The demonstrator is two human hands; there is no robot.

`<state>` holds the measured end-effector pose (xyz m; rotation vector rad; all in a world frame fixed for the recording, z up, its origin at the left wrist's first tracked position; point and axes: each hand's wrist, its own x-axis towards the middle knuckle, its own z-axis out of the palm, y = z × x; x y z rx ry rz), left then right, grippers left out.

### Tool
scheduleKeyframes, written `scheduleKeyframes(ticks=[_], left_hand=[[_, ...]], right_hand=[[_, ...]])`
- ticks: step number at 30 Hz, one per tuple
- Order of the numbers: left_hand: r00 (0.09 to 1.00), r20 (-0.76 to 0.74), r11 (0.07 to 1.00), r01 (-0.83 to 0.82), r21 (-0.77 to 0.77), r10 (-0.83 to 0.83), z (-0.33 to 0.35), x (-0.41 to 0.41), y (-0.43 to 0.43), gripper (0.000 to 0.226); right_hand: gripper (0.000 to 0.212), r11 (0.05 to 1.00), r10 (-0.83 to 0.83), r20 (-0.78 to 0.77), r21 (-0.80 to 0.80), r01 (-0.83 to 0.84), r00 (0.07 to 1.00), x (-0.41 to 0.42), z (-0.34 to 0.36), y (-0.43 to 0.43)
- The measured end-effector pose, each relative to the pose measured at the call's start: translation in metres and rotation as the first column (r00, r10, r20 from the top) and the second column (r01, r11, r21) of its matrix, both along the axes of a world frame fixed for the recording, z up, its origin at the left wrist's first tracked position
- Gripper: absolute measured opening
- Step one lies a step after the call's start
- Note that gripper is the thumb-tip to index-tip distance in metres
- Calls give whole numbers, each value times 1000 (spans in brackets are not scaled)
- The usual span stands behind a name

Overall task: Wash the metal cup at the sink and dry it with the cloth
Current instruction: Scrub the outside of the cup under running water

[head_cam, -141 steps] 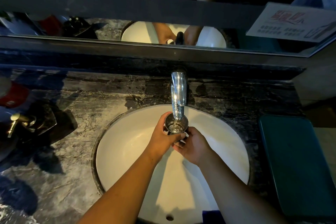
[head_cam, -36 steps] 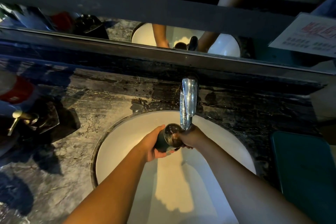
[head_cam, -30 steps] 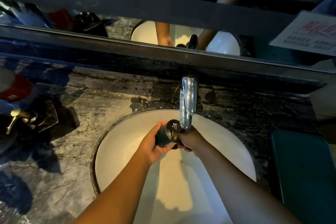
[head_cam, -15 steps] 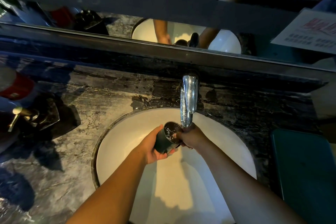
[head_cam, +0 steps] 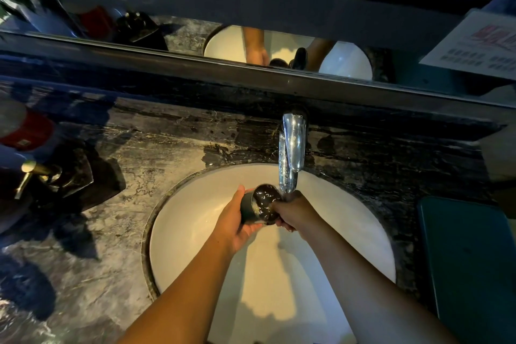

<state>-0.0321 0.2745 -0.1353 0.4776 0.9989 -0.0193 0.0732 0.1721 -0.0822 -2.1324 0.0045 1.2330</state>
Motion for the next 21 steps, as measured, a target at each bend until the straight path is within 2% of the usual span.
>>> scheduleKeyframes(ticks=[3,6,9,13,16,18,21], left_hand=[[980,-111,986,165,8,-163,4,1,7,49],[957,-125,964,254,-83,-263,7,0,13,54],[982,-81,974,159,-165,-174,7,-1,14,64],[999,15,983,-26,-181,30,8,-2,7,67],[985,73,977,-141,-161,154,10,-3,-2,44],[990,66,983,-117,-141,127,14,-3,-6,43],[1000,7,997,12,-80,-11,22,-2,-6,49]], right_hand=[[26,997,74,78,-25,-73,994,4,-5,-1],[36,993,118,80,-28,-116,990,4,-6,1],[31,991,135,98,-25,-133,986,0,-3,4],[23,999,44,28,14,-44,999,-6,-2,4],[18,999,-5,7,36,4,1000,-6,-2,4],[19,999,-18,-5,41,18,1000,-4,1,3],[25,1000,1,-2,25,-1,1000,-2,1,0]])
